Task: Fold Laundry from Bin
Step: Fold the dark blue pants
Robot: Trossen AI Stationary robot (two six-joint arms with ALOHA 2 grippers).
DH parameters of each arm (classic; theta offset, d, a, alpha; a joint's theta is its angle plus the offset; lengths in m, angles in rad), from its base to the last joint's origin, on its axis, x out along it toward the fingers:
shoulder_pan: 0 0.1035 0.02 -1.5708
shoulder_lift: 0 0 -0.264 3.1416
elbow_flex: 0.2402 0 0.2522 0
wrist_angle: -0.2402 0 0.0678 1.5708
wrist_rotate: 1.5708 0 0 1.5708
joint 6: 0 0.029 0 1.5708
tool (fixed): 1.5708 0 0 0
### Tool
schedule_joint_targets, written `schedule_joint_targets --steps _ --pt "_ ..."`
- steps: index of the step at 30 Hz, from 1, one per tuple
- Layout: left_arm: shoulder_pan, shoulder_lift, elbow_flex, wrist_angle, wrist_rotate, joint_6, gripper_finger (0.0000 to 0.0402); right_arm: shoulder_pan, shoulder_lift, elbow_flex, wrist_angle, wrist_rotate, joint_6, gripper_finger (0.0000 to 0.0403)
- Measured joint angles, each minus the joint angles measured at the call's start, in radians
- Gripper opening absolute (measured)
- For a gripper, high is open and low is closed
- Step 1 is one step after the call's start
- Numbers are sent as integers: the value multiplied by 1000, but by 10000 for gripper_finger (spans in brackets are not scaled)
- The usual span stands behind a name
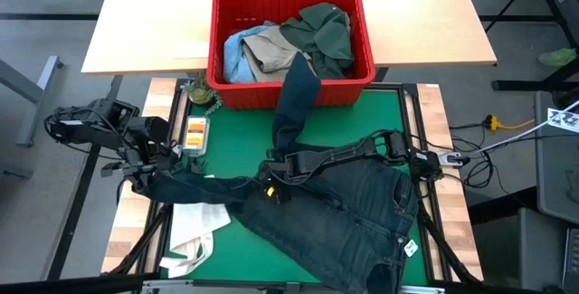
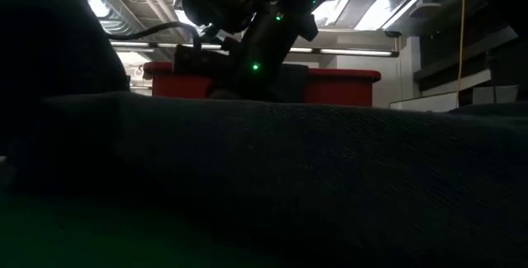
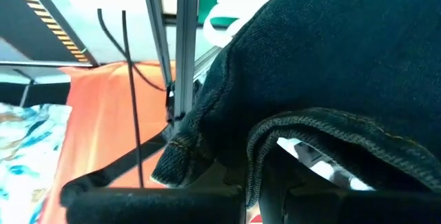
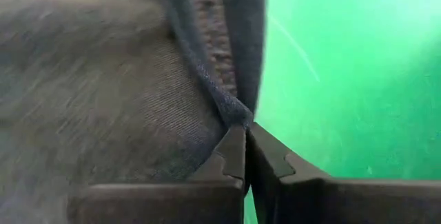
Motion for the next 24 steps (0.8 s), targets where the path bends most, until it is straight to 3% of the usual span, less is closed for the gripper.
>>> schedule_joint_targets --steps 8,13,18,24 --pt "0 11 0 8 176 -42 5 22 -8 -1 100 -328 -148 1" --pt "-20 13 0 6 169 -46 5 21 -52 -2 129 -438 -199 1" --pt "-70 12 0 -1 130 -47 5 16 -105 -2 112 -408 -215 1" --pt "-114 12 0 -1 113 -55 5 7 -119 -2 62 -259 -110 0"
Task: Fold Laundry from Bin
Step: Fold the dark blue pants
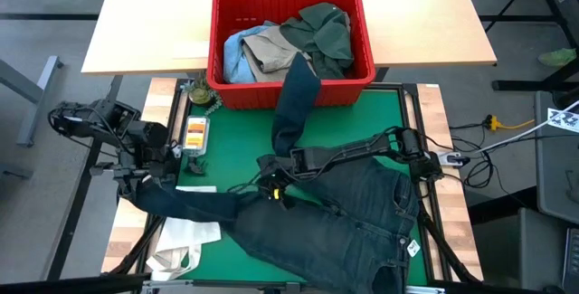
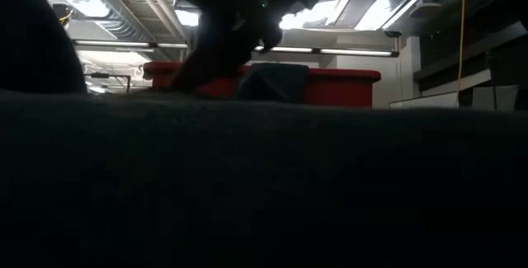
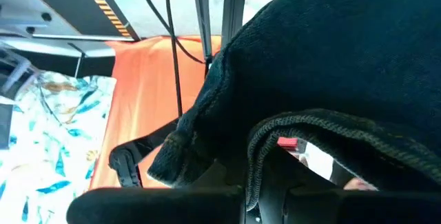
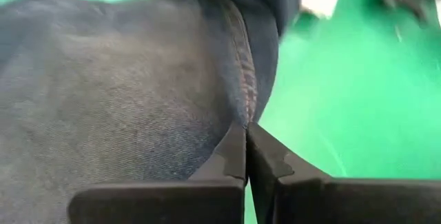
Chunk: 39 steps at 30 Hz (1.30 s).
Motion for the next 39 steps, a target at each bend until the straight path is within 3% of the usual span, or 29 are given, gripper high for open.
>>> schedule_joint_targets --steps 6,11,20,25,32,39 --pt "-28 2 0 1 -19 -39 5 1 21 1 -217 279 99 0" --pt "-35 2 0 2 -20 -71 5 0 36 2 -270 365 104 11" --pt "-35 2 0 38 -41 -71 5 0 41 0 -257 364 54 87" --pt "-35 2 0 130 -130 -71 5 -7 38 0 -257 372 15 129" --pt "-35 2 0 268 -290 -66 5 -13 -56 0 -257 361 -92 132" --pt "-35 3 0 376 -456 55 5 53 -153 0 -140 203 -247 131"
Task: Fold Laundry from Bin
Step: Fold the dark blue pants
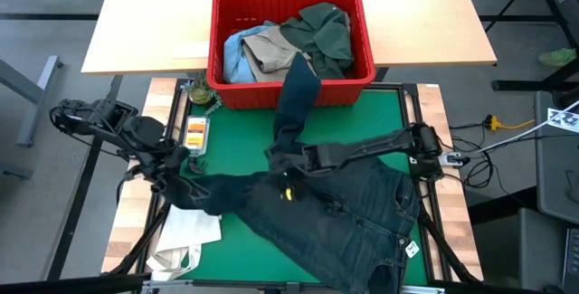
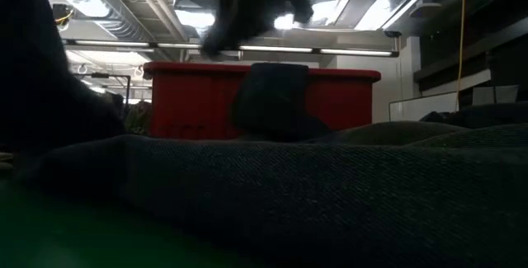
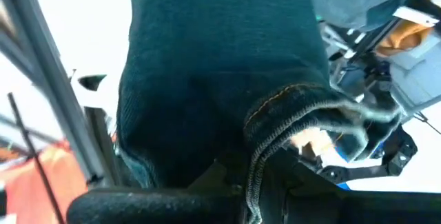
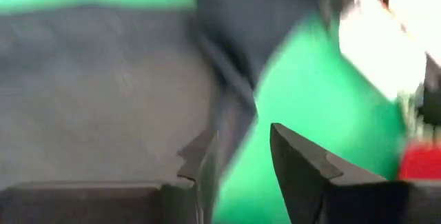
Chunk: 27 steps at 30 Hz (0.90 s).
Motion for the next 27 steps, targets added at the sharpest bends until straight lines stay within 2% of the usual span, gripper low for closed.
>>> schedule_joint_targets --steps 4,15,22,27 --pt "0 7 0 2 -43 55 5 58 -13 0 125 -26 -21 131" --pt "0 10 0 3 -176 258 5 152 41 0 552 10 -5 131" --pt "0 11 0 4 -209 305 9 142 77 0 663 175 205 131" --pt "0 11 0 4 -211 306 10 129 90 1 690 143 362 131"
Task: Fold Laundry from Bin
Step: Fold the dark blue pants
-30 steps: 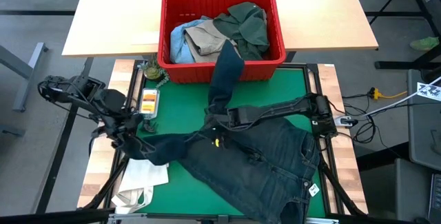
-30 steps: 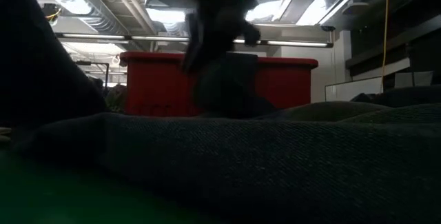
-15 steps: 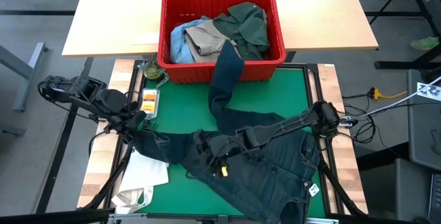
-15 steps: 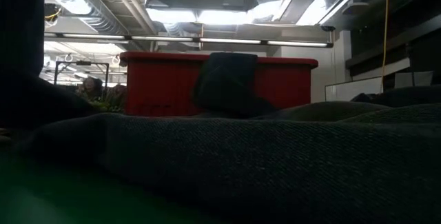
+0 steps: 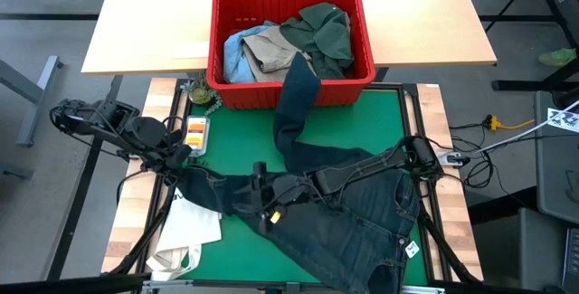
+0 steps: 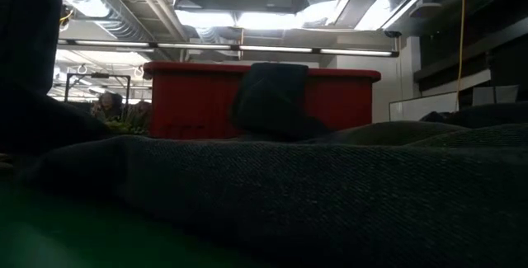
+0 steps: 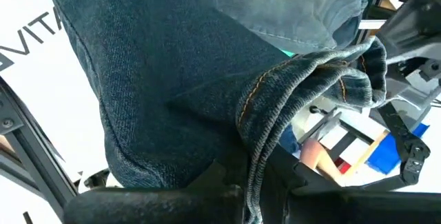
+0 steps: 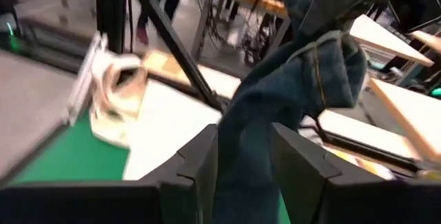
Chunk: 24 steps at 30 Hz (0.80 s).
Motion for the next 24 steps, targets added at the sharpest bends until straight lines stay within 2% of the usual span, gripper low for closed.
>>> schedule_joint_targets --steps 9,20,24 --pt "0 0 0 0 -25 18 11 -17 41 1 97 -35 112 131" --pt "0 0 0 0 -52 43 12 -18 77 -1 166 -34 132 131" --pt "0 0 0 0 -52 44 12 -18 77 -1 175 -3 129 131"
